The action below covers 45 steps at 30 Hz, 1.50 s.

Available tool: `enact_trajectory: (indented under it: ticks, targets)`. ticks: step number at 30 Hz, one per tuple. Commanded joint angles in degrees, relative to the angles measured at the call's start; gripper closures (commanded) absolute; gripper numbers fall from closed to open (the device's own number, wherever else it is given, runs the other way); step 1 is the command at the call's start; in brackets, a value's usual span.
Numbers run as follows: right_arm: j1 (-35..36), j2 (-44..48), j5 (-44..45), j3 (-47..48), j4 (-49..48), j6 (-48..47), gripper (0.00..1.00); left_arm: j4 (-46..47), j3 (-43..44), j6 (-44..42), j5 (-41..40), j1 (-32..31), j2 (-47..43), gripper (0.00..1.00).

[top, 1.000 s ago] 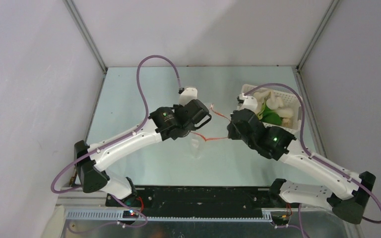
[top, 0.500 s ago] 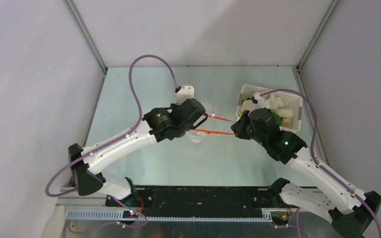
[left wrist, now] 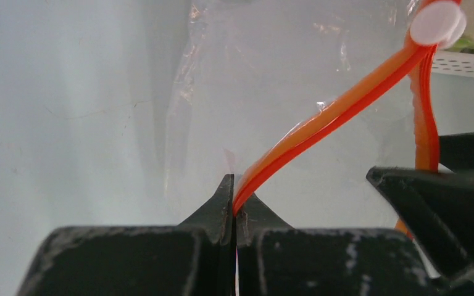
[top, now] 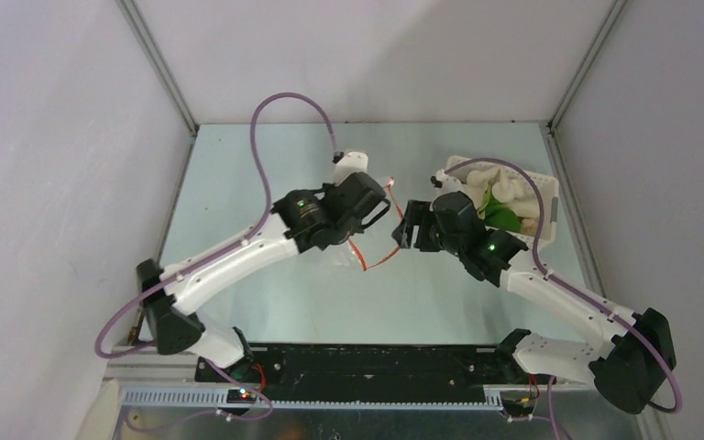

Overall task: Place the food in the zip-top bag and seal the zipper
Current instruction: Open the zipper of the food storage bag at the center of the board, then pick up the fake vegetable from the bin.

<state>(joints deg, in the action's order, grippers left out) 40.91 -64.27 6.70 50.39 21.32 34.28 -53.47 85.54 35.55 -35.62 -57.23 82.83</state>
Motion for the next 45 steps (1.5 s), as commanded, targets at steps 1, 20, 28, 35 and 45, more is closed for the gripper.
enact_trajectory:
  ticks: [1, 20, 28, 35, 45]
  targets:
    - [-0.3, 1.9, -0.8, 0.6, -8.1, -3.6, 0.08, -3.9, 7.2, 1.0, -3.0, 0.7, 7.9, 1.0]
    - [-18.5, 14.6, 13.5, 0.8, 10.6, 2.0, 0.01, -4.6, 13.9, 2.0, 3.2, 5.3, 17.6, 1.0]
    - [-29.3, 5.1, 7.0, 0.8, 6.6, 6.1, 0.01, -2.6, 12.6, 2.3, 5.7, 7.5, 17.6, 1.0]
    - [-31.0, -4.1, 9.1, 0.8, -2.6, 11.6, 0.01, -0.2, 12.5, 1.6, 7.3, 8.2, 17.2, 1.0]
    - [-31.3, -14.4, 9.7, 3.0, -10.5, 17.2, 0.0, 0.4, 12.3, 0.6, 7.7, 8.9, 17.6, 1.0]
